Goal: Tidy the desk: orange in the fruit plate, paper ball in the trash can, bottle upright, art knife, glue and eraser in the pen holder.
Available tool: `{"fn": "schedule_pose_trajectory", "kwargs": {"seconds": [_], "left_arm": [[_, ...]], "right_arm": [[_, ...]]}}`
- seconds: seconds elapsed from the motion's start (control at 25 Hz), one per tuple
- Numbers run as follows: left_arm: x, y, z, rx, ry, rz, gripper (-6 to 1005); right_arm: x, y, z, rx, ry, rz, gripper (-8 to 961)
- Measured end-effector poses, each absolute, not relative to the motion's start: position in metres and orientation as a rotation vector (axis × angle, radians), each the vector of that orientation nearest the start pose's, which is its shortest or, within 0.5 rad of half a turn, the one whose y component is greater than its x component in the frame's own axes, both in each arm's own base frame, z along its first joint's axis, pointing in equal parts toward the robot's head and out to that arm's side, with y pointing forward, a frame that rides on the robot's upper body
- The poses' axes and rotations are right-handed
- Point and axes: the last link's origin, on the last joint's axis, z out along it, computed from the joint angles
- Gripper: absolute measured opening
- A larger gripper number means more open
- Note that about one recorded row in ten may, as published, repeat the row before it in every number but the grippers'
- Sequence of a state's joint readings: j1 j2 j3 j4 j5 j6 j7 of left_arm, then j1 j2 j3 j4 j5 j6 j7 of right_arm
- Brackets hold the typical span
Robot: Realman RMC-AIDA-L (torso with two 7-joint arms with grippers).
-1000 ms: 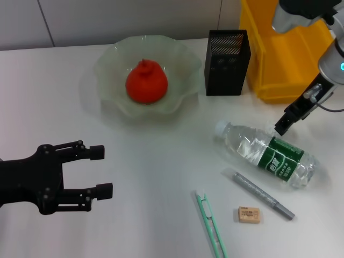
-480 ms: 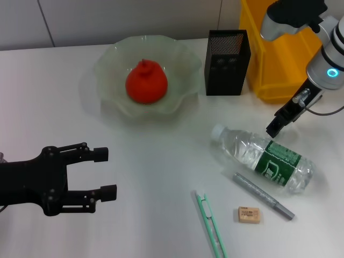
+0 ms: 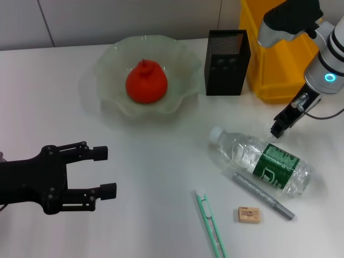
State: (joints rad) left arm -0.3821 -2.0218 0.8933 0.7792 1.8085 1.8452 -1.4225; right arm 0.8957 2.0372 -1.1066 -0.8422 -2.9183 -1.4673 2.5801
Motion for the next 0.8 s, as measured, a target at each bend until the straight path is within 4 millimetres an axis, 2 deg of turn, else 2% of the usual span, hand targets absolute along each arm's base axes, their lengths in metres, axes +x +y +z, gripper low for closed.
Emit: {"fn": "schedule_pose_trajectory", "kwargs": {"seconds": [0.24,0.32,0.48,0.56,0.6,0.72,0.8], "left_arm": [[-0.257,0.276,0.026,-2.933,-0.524,-0.879,837],[-0.257,0.276,0.026,-2.933,-0.523,-0.876,837],[-0.258,0.277,0.026,-2.929,-0.522,-0.875,836],[-0.257,0.277,0.026,-2.928,-0.521,-0.874,836],[-0.257,0.277,0.026,-2.928,-0.521,-0.874,836],[-0.258,0.278,0.026,-2.926,-0.503,-0.868,836],[-0.258,0.278,0.026,-2.925,-0.496,-0.865,835]], "right_arm": [[0.222,0.408,0.018,-2.330,1.142,-0.742,341],[0.215,0.407,0.025,-2.335,1.128,-0.727,294],[0.201,0.404,0.036,-2.344,1.104,-0.709,289],[0.185,0.398,0.050,-2.349,1.068,-0.690,288],[0.185,0.398,0.050,-2.349,1.068,-0.690,287],[0.164,0.395,0.070,-2.330,0.995,-0.632,287],[0.160,0.395,0.075,-2.322,0.971,-0.614,286]]}}
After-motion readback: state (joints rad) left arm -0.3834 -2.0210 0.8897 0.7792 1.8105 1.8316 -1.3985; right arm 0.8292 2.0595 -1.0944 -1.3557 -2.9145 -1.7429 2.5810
